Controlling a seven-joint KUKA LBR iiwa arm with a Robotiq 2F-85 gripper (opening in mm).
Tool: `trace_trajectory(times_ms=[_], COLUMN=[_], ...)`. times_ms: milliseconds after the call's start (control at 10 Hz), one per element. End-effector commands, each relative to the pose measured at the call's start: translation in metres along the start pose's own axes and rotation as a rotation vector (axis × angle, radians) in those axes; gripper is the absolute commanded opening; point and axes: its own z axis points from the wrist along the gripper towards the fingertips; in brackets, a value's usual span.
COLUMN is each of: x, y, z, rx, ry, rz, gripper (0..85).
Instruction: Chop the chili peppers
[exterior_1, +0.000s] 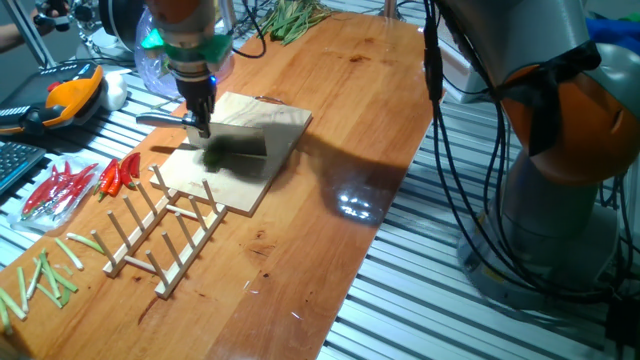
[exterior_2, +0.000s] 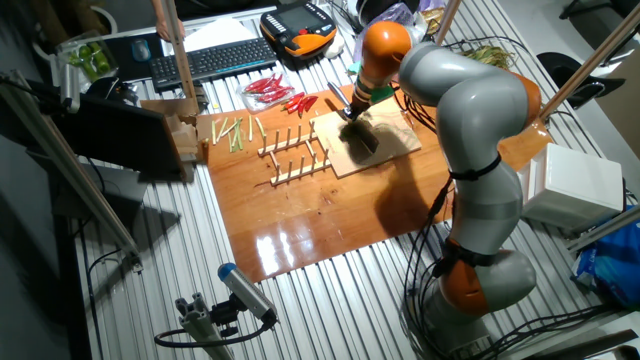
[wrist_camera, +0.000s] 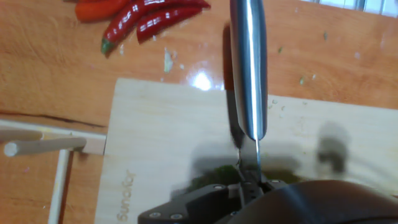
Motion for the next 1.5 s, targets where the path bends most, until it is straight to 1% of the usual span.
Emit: trace_trajectory(times_ms=[0,200,300,400,500,600,700,800,900,1200,1400], x=[-0.010,-0.014,-0.014,-0.012,-0.009,-0.007,-0.006,-0.006,-0.005,0.000,0.004], y=[0.003,0.003,0.003,-0.001,-0.008,-0.013,-0.015,-0.015,-0.016,-0.019,-0.017], z=[-0.015,-0.025,-0.028,-0.027,-0.025,-0.025,-0.025,-0.024,-0.022,-0.008,-0.002], rx=[0.004,0.004,0.008,0.020,0.022,0.016,0.013,0.018,0.021,0.010,0.006], ry=[-0.013,0.002,0.007,0.007,0.003,0.011,0.015,0.016,0.016,0.001,-0.007], rz=[-0.005,-0.010,-0.012,-0.008,-0.006,-0.002,0.002,0.005,0.006,0.006,0.013], gripper=[0.0,0.0,0.0,0.0,0.0,0.0,0.0,0.0,0.0,0.0,0.0])
